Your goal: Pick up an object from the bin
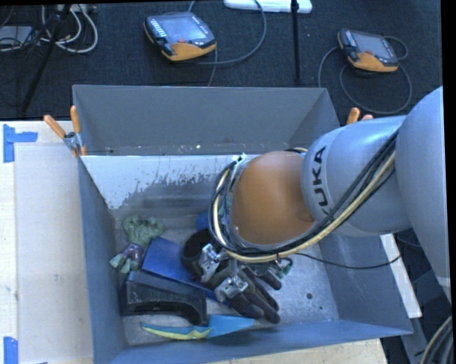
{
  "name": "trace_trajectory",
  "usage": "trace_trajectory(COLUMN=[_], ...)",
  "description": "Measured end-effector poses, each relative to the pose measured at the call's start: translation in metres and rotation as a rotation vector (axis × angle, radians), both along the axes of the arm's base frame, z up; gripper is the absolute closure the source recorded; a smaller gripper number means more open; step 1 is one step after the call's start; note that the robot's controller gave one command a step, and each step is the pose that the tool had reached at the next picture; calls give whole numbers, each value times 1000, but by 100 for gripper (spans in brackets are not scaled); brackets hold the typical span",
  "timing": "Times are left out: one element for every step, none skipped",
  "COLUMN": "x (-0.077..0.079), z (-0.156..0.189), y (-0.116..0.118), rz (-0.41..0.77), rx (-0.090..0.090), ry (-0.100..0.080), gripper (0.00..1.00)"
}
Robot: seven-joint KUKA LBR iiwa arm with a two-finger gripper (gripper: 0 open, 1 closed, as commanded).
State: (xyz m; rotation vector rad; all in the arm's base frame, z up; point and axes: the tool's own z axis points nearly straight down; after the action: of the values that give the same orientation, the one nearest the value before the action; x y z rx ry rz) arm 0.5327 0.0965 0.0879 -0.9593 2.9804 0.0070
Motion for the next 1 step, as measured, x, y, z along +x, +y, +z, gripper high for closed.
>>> trace_trajectory(x=[1], z=[0], y=[0], rz=[-2], rx=[1], ry=[-5], gripper=[0])
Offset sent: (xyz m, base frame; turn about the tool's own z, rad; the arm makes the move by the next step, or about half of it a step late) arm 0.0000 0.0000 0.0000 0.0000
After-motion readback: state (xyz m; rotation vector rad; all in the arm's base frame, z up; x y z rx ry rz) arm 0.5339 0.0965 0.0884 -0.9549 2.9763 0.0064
